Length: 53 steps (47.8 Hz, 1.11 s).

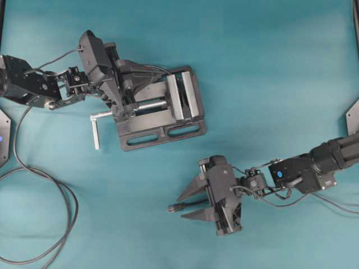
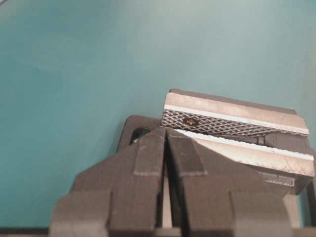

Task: Insert the USB cable into the fixed female connector.

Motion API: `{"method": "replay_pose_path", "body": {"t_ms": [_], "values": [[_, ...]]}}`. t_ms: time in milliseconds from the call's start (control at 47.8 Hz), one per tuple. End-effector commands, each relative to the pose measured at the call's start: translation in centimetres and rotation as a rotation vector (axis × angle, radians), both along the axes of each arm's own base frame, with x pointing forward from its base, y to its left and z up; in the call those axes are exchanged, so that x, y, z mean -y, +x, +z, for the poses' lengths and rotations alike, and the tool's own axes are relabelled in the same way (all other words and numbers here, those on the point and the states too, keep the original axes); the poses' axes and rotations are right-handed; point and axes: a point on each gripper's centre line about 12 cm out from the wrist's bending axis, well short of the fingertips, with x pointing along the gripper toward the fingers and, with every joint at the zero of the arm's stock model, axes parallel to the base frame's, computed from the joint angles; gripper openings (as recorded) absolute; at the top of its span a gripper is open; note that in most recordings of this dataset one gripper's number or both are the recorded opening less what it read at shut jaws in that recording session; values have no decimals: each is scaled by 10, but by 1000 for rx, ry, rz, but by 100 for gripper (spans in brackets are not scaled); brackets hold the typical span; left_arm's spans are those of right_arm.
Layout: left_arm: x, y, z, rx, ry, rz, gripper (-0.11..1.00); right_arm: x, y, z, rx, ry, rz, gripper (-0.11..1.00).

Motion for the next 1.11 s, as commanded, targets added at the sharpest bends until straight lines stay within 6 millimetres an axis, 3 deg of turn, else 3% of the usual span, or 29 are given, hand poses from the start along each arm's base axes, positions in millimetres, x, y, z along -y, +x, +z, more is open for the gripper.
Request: {"method": "replay_pose_path", "body": {"t_ms": [0,439,773,1087], "values": [[-1,3,14,46,12,-2,1,-3,9,8,33,13,-3,52],[0,2,12,36,9,-4,2,-7,10,-7,4,3,6,51],[1,2,12,34,9,-5,1,-4,3,-11,-19,-6,4,32],[1,3,12,35,10,-7,1,-4,2,-9,2,-12,8,33]]}}
